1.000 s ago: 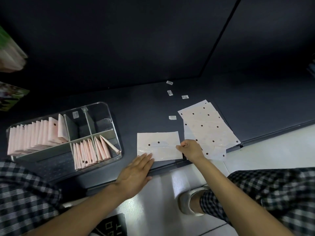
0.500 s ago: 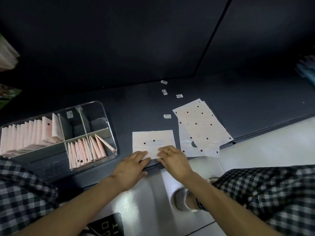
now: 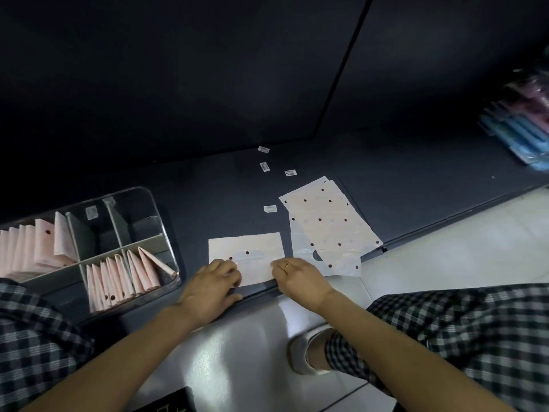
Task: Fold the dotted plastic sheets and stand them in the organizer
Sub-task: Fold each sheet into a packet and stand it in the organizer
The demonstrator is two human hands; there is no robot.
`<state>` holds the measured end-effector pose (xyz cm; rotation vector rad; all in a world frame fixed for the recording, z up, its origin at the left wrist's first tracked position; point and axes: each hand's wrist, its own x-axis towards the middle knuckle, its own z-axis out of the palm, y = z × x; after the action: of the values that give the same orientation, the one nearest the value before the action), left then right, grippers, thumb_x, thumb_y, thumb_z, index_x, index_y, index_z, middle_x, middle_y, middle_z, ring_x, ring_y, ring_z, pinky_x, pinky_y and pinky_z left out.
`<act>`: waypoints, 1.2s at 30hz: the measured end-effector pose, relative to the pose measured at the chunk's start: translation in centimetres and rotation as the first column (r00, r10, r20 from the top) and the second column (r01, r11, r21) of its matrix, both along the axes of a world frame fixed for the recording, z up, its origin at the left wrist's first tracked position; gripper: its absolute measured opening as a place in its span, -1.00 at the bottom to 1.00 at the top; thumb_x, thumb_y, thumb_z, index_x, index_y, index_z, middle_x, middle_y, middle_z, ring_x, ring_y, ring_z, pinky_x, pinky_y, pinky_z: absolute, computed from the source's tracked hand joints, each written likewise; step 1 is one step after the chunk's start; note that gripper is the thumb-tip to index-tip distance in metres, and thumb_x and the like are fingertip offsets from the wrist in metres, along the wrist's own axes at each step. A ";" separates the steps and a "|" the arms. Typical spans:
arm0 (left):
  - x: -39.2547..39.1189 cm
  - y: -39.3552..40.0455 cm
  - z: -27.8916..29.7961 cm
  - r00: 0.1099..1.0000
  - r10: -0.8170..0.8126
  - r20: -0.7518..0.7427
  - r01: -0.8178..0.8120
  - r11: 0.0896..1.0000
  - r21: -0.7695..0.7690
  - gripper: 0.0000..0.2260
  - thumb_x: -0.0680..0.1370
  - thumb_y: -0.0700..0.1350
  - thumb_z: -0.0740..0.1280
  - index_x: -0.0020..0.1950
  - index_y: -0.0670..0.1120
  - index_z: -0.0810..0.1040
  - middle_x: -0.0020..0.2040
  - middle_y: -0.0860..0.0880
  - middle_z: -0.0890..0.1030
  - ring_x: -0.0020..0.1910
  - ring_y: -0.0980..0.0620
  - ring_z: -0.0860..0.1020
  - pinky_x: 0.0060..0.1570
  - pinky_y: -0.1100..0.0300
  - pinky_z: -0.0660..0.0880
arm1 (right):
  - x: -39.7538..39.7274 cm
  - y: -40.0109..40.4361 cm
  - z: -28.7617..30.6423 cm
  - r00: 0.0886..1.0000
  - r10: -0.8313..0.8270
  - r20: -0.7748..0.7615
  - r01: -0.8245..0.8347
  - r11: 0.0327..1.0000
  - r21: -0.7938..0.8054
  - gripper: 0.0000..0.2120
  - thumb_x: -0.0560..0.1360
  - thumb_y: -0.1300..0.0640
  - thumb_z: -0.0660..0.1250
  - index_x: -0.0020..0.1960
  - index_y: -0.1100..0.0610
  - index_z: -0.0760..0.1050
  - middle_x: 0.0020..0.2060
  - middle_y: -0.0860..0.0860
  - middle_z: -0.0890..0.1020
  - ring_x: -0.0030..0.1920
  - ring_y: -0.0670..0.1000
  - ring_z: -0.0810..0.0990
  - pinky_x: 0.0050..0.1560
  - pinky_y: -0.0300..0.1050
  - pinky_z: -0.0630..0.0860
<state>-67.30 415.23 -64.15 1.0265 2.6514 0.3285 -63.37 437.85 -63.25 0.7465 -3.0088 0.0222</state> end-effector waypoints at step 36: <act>-1.1 1.8 -3.0 0.999 0.032 -0.036 -0.039 0.980 -0.197 -0.35 0.54 0.35 -0.05 0.51 0.17 -0.28 0.46 -0.20 -0.41 0.33 -0.15 -0.54 0.36 0.01 -0.46 | -6.1 -2.5 0.3 0.917 -0.373 0.141 0.398 0.862 -0.312 -0.73 0.57 0.19 0.19 0.25 0.21 0.42 0.24 0.14 0.47 0.25 0.16 0.41 0.24 -0.04 0.38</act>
<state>-68.39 416.99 -67.12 0.9304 2.6686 0.0536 -69.47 435.30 -62.91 0.1063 -3.0402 0.5462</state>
